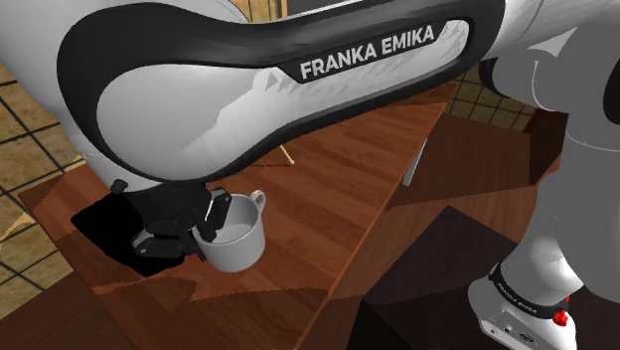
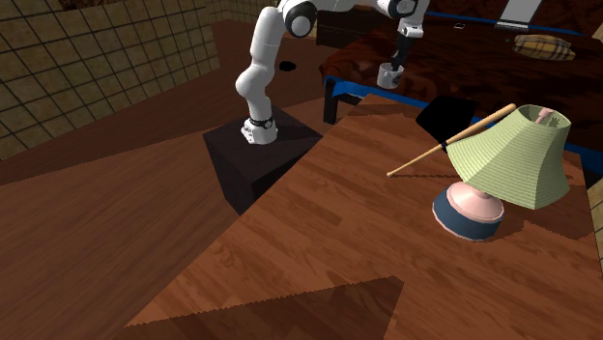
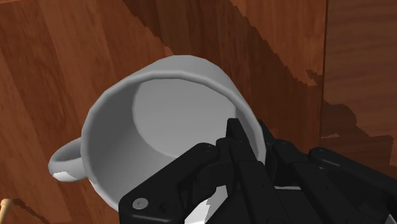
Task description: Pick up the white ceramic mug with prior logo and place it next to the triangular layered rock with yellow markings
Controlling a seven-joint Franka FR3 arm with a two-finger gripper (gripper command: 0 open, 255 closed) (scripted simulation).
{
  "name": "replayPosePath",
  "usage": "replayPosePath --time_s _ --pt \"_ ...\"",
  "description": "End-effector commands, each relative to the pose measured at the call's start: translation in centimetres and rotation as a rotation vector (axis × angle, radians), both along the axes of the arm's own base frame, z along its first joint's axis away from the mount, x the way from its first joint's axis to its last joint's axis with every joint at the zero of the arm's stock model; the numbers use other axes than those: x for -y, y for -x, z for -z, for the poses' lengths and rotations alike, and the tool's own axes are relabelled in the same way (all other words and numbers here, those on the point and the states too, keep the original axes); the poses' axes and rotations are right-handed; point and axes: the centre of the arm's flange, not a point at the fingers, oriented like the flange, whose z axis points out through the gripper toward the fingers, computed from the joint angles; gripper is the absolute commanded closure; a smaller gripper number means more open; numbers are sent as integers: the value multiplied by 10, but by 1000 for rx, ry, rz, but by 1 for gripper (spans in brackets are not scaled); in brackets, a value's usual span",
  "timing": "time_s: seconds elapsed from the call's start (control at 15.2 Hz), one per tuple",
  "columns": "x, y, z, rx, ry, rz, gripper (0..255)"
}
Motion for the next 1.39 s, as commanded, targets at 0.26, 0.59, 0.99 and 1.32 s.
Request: replayPosePath --time_s 0.26,0.59,0.99,1.32 --pt "0 1 32 0 -1 0 255" --pt "0 1 58 0 -1 0 255" --pt "0 1 90 0 -1 0 255" --pt "0 1 116 0 -1 0 255"
